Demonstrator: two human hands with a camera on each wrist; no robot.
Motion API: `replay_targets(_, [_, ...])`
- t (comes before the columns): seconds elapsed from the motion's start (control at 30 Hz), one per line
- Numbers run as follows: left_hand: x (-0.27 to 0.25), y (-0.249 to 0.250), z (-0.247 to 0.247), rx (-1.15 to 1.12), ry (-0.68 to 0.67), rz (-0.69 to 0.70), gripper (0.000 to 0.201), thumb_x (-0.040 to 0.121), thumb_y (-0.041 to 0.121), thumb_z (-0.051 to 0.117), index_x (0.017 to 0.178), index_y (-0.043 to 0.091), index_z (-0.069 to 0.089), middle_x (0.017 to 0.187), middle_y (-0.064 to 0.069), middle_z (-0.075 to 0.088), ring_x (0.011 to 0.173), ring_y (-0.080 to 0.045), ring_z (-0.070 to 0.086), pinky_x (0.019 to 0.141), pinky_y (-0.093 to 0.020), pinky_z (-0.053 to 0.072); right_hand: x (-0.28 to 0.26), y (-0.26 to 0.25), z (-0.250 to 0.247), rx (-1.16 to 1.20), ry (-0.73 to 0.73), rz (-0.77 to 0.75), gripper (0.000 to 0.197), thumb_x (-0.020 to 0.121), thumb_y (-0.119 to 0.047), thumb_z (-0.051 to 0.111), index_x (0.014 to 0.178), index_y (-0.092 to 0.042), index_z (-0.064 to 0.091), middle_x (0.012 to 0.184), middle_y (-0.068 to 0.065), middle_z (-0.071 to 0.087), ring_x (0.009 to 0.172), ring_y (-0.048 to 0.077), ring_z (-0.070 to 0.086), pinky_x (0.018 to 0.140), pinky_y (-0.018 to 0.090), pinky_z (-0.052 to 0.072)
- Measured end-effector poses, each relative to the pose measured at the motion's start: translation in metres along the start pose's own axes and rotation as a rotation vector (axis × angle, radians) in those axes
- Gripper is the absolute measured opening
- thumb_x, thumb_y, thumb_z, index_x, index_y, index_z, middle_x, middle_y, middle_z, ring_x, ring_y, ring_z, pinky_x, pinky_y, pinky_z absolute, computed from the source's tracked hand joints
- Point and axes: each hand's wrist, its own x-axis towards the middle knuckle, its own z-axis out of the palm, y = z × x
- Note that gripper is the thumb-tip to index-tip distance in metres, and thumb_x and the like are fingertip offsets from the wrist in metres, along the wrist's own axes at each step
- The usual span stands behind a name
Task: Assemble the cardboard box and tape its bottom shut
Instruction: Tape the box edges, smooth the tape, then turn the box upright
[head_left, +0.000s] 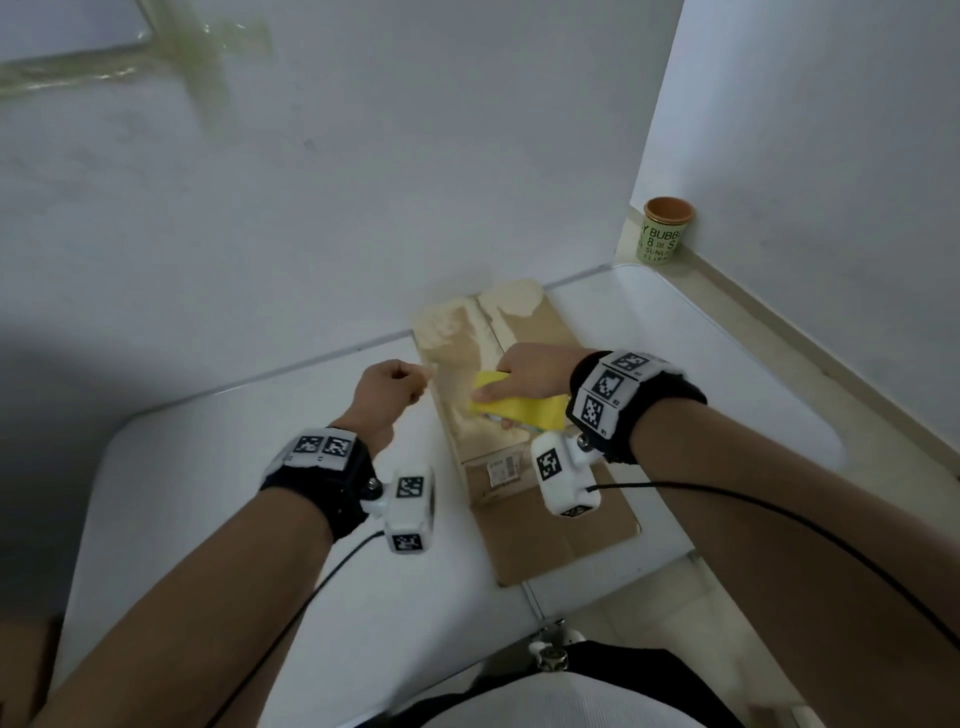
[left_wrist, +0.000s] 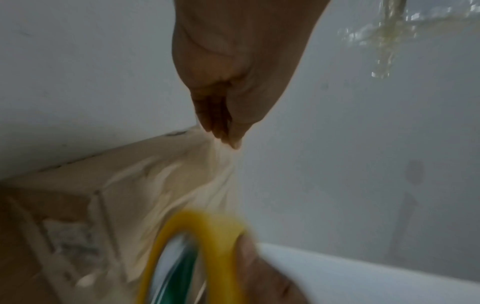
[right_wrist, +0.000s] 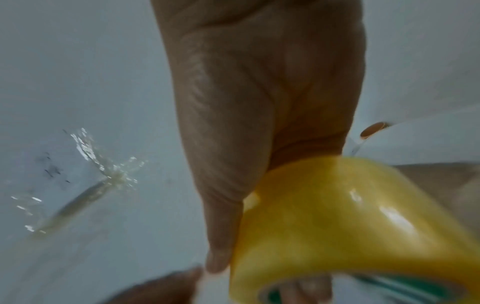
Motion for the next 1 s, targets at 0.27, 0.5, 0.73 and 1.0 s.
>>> replay_targets(0.27, [0.002,0.009,-0.012,0.001,-0.034,-0.006,0.01,0.088,0.013,0.068,0.084,0.004,0.063,0.076,-0.003,0.059,0.068,-0.014,0.051,0.079,-0.026,0.05,-0.025,0.03,-0.002,0.474,-0.119,0.159,0.057,0.09,-0.056,0.052,0.113,-0.005,0.062,0.101,0.007,0.069,0.093,0.025,0.066,0.084,0.033,0.053])
replay_targets(0.5, [-0.003,-0.004,-0.006,0.027,0.013,-0.033,0.008,0.087,0.008,0.068,0.083,0.002,0.065,0.079,-0.008,0.062,0.069,-0.015,0.052,0.07,-0.022,0.047,-0.036,0.041,0.001,0.309,-0.204,0.074,0.048,0.09,-0.034,0.062,0.123,0.001,0.059,0.121,0.021,0.064,0.108,0.035,0.062,0.1,0.043,0.046])
replay_targets(0.73, [-0.011,-0.008,0.005,-0.018,0.04,0.016,0.009,0.084,0.012,0.07,0.078,0.006,0.066,0.078,-0.003,0.065,0.072,-0.014,0.055,0.075,-0.027,0.049,-0.036,0.038,-0.007,-0.169,-0.114,0.111,0.052,0.082,-0.052,0.065,0.108,-0.007,0.069,0.097,0.01,0.071,0.082,0.02,0.061,0.083,0.035,0.049])
replay_targets(1.0, [-0.017,0.0,-0.009,-0.17,0.165,0.069,0.014,0.088,0.008,0.065,0.075,0.012,0.062,0.073,-0.001,0.059,0.068,-0.013,0.051,0.077,-0.026,0.048,-0.044,0.04,-0.019,-0.284,0.165,0.201,0.052,0.089,-0.049,0.058,0.063,-0.008,0.041,0.064,0.0,0.042,0.063,0.018,0.044,0.06,0.027,0.034])
